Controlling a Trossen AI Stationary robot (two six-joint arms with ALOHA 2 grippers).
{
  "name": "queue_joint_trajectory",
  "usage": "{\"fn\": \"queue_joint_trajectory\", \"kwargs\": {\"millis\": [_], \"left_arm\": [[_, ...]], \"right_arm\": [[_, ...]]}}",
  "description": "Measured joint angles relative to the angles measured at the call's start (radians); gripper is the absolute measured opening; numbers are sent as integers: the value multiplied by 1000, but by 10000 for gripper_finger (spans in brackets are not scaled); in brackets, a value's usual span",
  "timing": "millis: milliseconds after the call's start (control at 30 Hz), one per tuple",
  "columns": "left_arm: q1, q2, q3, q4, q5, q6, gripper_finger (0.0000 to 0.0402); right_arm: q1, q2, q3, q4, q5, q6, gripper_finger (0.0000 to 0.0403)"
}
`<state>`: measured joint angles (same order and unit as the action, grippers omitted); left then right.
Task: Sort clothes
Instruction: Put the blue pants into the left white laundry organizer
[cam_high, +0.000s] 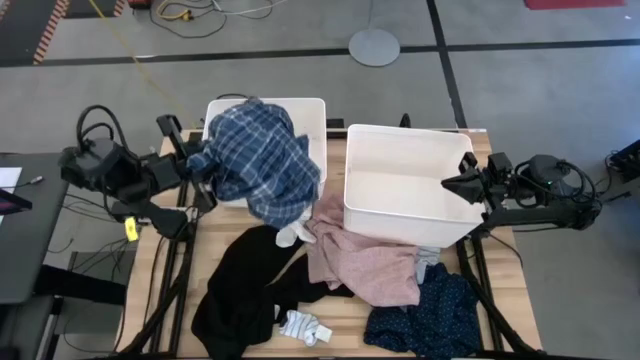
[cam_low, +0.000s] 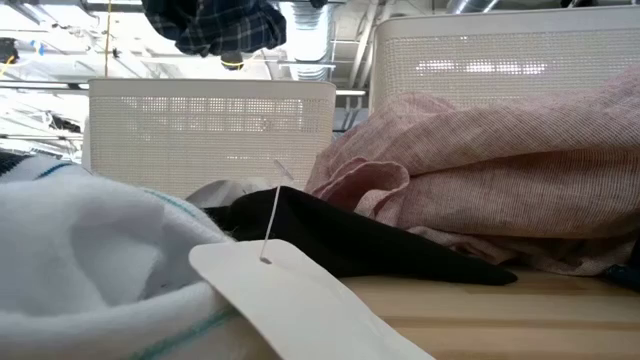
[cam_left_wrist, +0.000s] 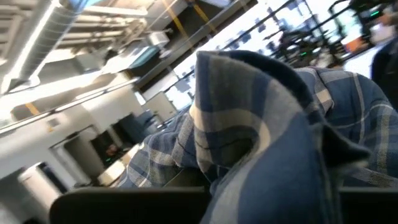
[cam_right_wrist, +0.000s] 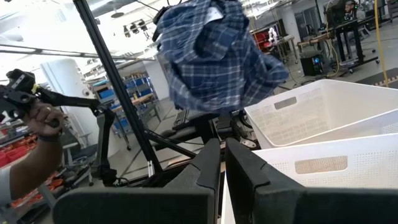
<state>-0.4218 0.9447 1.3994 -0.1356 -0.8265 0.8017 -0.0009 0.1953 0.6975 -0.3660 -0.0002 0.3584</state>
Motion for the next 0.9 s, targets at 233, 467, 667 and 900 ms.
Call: {"fn": "queue_joint_trajectory", "kwargs": {"millis": [233,467,667,900], "left_arm": [[171,14,0,-10,-1,-10,11],[339,54,0,-73,73,-68,11],[500,128,0,-250,97,-150,11],[688,225,0,-465,157,-290,11]], "right_arm": [[0,0,0,0,0,0,45],[0,0,0,0,0,0,45],[0,0,0,0,0,0,45],[0,0,0,0,0,0,45]]}}
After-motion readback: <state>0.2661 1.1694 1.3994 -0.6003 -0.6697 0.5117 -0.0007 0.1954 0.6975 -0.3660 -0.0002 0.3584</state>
